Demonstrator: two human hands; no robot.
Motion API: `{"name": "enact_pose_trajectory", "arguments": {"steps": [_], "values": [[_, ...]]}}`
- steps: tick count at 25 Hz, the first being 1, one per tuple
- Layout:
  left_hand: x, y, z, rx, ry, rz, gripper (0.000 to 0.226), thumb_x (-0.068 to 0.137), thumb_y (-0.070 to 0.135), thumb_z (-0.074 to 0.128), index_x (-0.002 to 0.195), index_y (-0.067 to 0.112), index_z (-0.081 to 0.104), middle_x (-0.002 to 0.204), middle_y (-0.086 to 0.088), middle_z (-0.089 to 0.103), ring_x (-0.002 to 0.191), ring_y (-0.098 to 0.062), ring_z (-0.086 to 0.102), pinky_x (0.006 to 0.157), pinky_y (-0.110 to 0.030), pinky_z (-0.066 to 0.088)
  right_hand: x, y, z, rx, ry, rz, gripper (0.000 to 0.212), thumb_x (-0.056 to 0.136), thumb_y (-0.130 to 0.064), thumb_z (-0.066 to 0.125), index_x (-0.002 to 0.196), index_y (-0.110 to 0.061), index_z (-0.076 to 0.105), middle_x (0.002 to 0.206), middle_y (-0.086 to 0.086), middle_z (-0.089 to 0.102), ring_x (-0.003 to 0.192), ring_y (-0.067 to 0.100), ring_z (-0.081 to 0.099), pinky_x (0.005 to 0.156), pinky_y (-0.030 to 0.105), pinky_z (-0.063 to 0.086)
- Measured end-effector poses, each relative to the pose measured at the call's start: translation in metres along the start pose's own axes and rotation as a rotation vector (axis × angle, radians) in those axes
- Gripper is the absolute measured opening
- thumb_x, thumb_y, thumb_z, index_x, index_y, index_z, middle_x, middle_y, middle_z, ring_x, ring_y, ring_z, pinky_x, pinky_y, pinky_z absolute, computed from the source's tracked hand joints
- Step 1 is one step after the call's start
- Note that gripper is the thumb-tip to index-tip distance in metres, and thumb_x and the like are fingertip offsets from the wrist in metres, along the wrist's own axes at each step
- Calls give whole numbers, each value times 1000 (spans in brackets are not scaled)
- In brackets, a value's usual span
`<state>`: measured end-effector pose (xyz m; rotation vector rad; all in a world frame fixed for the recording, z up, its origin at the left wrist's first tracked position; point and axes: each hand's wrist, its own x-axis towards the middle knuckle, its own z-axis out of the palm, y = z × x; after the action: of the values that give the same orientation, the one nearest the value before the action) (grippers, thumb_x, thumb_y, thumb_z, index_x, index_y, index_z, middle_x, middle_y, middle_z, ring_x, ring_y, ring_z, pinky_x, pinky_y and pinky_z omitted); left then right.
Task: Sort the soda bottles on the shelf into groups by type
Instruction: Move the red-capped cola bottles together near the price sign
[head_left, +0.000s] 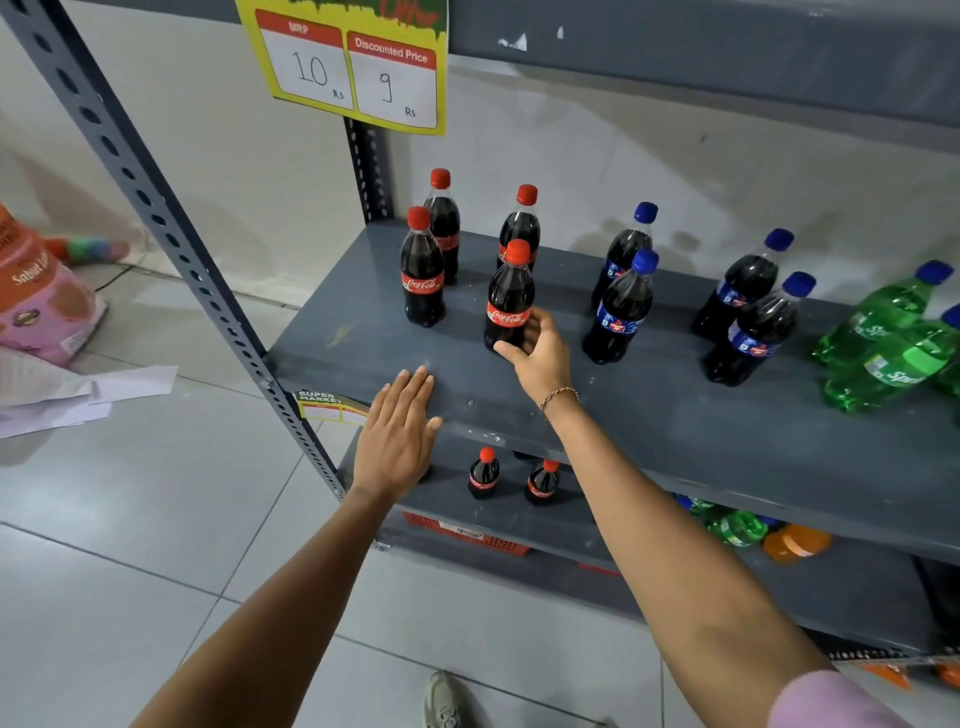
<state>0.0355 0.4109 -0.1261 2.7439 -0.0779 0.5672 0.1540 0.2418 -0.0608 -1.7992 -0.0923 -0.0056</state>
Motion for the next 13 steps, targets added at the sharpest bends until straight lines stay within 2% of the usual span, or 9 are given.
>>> {"name": "enact_pose_trajectory", "arguments": {"steps": [2,4,6,8,10,12,13], "values": [[2,-2,-1,29,28,29,51,97,35,29,133,5,49,141,-12,48,133,-29,40,109,-39,24,7,-2,0,3,5,6,54,72,4,71,119,-4,46,118,17,61,103,19,59,93,26,46],[12,-4,-6,39,91,74,45,98,34,30,121,9,59,128,-9,60,117,-31,54,94,-39,36,13,-5,2,-3,12,19,54,72,3,71,119,-4,46,117,17,62,104,21,60,95,29,46],[34,-7,-14,-12,134,2,39,98,37,32,115,13,58,121,-6,62,102,-30,58,83,-38,38,19,-5,4,-8,23,31,54,72,2,71,119,-6,46,116,16,62,104,21,60,98,34,47],[61,-15,-16,-144,127,-183,40,94,37,44,126,13,46,131,-9,52,110,-30,53,90,-42,41,21,-3,4,-12,10,37,54,73,0,71,121,-7,45,118,14,62,107,22,59,99,36,46],[88,-22,-17,-350,35,-384,65,87,32,61,140,10,30,144,-12,37,124,-30,44,103,-46,38,21,1,2,-21,-45,31,60,74,-4,71,125,-9,40,125,13,57,113,22,55,102,37,44],[110,-21,-16,-508,-33,-469,83,81,30,71,144,8,23,146,-13,34,129,-28,39,108,-45,34,21,4,2,-45,-88,18,69,73,-7,73,130,-11,34,132,12,52,120,22,50,104,36,41],[119,-19,-15,-563,-30,-467,82,78,30,74,142,9,27,143,-12,39,128,-27,42,106,-42,36,22,5,2,-51,-84,14,71,73,-8,74,131,-11,33,132,12,51,121,22,50,104,36,41]]}}
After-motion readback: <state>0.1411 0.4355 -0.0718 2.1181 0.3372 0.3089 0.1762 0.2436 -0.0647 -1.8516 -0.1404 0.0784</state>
